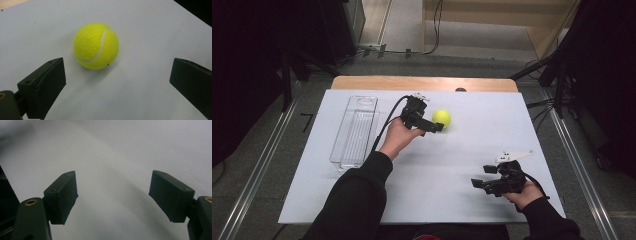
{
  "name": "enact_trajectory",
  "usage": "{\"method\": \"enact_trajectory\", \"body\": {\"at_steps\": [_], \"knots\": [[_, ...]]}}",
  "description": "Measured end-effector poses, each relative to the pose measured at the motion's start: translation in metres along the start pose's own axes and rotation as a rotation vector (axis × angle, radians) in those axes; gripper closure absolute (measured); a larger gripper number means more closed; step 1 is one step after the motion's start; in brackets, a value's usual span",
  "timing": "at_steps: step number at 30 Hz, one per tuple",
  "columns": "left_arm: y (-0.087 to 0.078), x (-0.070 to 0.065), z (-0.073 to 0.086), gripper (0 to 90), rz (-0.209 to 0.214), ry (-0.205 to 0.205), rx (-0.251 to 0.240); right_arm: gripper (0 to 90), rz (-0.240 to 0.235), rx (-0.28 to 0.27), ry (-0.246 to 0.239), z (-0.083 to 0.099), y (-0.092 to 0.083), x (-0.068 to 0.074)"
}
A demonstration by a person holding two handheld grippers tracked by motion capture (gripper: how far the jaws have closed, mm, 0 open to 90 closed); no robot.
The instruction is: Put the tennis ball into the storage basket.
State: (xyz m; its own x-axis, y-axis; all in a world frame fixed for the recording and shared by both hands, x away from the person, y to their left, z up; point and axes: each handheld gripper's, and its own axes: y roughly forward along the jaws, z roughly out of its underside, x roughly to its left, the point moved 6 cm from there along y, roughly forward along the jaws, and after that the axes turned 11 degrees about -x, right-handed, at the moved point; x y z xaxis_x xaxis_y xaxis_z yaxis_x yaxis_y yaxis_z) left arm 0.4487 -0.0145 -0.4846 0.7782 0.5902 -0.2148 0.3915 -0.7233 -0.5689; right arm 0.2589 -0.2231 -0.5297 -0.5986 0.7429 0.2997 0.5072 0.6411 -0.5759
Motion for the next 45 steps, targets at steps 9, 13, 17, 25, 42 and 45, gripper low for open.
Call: {"method": "enact_trajectory", "body": {"at_steps": [9,13,17,25,42,45], "knots": [[0.010,0.001,-0.004,1.1,-0.002,0.008,0.005,20.6,-0.003,0.002,-0.001,0.000,0.000,0.001],[0.012,-0.001,-0.009,1.1,-0.004,0.019,0.010,20.6,-0.003,0.002,0.000,0.000,0.000,0.001],[0.016,-0.002,-0.015,1.1,0.000,0.013,-0.007,20.6,-0.004,0.002,-0.001,0.001,0.000,0.000],[0.028,0.000,-0.021,1.1,-0.009,0.013,0.008,20.6,-0.002,0.001,-0.003,0.001,-0.001,0.000],[0.042,0.006,-0.034,1.2,-0.018,0.001,0.010,20.6,-0.005,0.001,0.000,0.001,-0.001,0.001],[0.045,0.006,-0.035,2.8,-0.024,0.007,0.013,20.6,-0.008,-0.002,-0.002,0.001,-0.001,0.001]]}}
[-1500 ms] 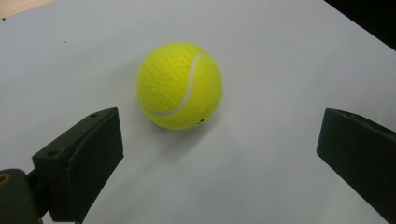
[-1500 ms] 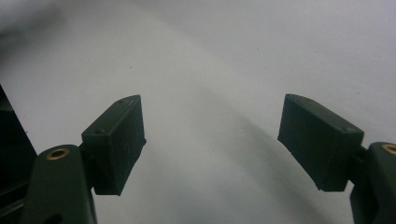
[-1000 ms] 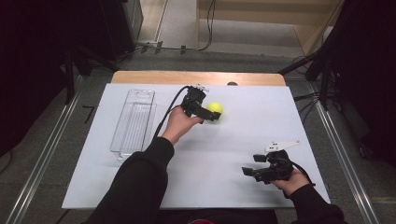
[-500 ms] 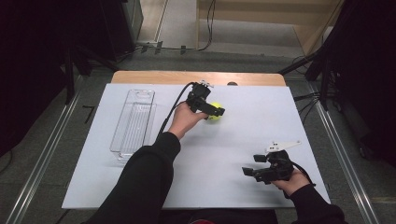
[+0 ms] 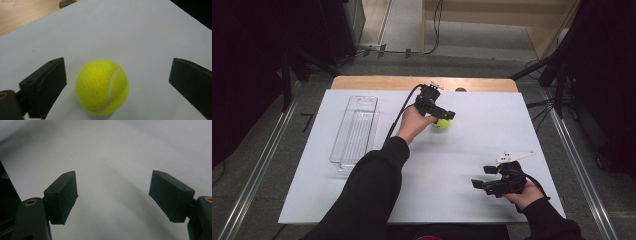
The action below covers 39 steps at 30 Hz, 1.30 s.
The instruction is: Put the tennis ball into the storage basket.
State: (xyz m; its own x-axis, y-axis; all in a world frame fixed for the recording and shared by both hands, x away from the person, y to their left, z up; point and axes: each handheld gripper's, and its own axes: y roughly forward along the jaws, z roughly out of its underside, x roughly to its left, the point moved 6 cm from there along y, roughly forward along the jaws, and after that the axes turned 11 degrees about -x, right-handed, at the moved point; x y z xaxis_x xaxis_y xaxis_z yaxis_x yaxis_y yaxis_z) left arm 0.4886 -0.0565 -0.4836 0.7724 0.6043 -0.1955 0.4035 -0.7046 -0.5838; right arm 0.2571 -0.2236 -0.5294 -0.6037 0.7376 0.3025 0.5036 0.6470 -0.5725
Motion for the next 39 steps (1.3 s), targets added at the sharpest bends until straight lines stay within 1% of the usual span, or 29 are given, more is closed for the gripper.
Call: {"method": "enact_trajectory", "body": {"at_steps": [4,8,10,11,13,15,16,18,23,28,39], "knots": [[0.004,-0.001,-0.005,2.8,0.001,0.004,-0.003,20.6,-0.001,-0.001,-0.001,0.000,0.000,0.000],[0.007,0.001,-0.009,2.9,-0.011,0.011,0.007,20.6,-0.003,0.000,0.003,0.000,0.000,0.000],[0.008,0.001,-0.012,2.9,-0.018,0.005,-0.005,20.6,-0.003,-0.005,0.004,0.000,0.000,0.000],[0.009,0.002,-0.013,2.9,-0.017,-0.002,-0.005,20.6,-0.002,-0.004,0.004,0.000,0.000,-0.001],[0.011,0.005,-0.016,2.9,-0.030,-0.009,-0.008,20.6,-0.002,-0.005,0.004,0.000,0.000,-0.001],[0.012,0.007,-0.017,2.9,-0.026,-0.015,-0.006,20.6,-0.003,-0.004,0.004,0.000,0.000,-0.001],[0.013,0.007,-0.017,2.9,-0.029,-0.013,-0.009,20.6,-0.003,-0.005,0.004,0.000,0.000,-0.001],[0.014,0.008,-0.015,2.9,-0.028,-0.008,0.002,20.6,-0.004,-0.006,0.003,0.000,0.000,-0.001],[0.014,0.012,-0.014,2.9,-0.026,-0.017,-0.002,20.6,-0.004,-0.003,0.003,0.000,-0.001,-0.002],[0.014,0.010,-0.013,2.8,-0.019,-0.017,-0.003,20.6,-0.005,-0.004,0.001,0.000,0.000,-0.002],[0.018,0.010,-0.006,2.8,-0.024,-0.022,0.002,20.6,-0.003,-0.004,0.002,0.000,0.000,-0.001]]}}
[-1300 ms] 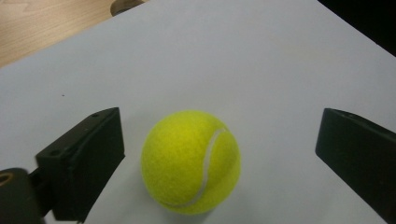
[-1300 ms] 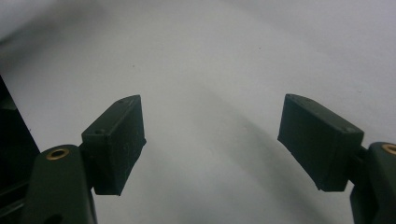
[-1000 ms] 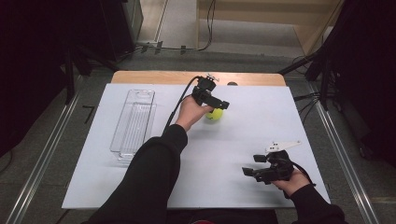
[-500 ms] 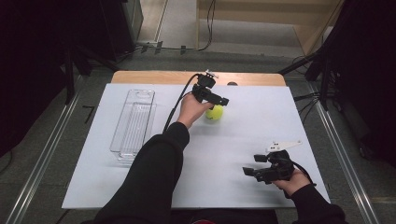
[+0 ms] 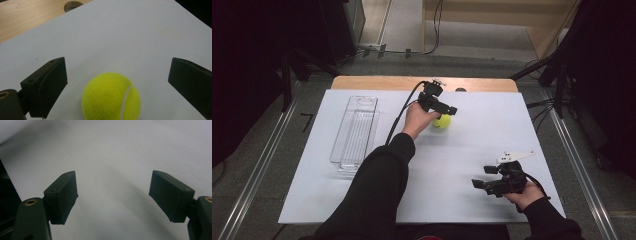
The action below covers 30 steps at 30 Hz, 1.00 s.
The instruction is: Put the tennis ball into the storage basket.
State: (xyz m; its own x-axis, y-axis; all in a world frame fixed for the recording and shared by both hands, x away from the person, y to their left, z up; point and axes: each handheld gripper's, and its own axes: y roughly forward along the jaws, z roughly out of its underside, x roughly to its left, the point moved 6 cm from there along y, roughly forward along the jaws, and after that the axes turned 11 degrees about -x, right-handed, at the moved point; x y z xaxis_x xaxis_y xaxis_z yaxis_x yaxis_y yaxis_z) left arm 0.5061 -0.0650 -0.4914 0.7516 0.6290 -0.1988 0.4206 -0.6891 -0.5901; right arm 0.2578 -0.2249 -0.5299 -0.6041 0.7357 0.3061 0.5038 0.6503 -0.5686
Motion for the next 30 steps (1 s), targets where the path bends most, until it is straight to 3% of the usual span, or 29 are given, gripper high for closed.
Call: {"method": "enact_trajectory", "body": {"at_steps": [30], "knots": [[0.013,0.002,0.026,2.9,0.000,-0.016,0.034,20.6,0.000,0.002,-0.001,0.000,0.000,0.000]]}}
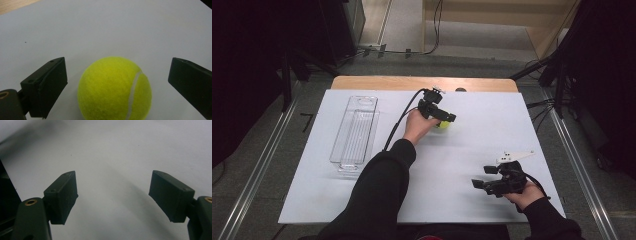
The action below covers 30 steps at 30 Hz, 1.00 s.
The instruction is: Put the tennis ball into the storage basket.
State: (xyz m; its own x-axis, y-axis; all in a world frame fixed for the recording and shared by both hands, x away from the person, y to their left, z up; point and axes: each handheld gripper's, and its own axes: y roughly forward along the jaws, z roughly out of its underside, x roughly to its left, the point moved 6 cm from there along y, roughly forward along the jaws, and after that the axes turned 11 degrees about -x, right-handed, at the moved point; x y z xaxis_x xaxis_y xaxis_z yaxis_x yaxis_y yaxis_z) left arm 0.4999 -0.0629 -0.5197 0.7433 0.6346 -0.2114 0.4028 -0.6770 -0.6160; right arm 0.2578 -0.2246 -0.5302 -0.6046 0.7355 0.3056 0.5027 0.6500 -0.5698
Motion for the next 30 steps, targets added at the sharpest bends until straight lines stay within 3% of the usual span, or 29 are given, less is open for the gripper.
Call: {"method": "enact_trajectory", "body": {"at_steps": [20,30], "knots": [[0.013,-0.002,0.018,2.9,-0.015,-0.009,0.046,20.6,0.001,0.000,0.000,0.000,0.000,0.000],[0.017,-0.004,0.024,2.9,-0.026,0.020,0.061,20.6,0.002,0.001,0.000,0.000,0.000,0.000]]}}
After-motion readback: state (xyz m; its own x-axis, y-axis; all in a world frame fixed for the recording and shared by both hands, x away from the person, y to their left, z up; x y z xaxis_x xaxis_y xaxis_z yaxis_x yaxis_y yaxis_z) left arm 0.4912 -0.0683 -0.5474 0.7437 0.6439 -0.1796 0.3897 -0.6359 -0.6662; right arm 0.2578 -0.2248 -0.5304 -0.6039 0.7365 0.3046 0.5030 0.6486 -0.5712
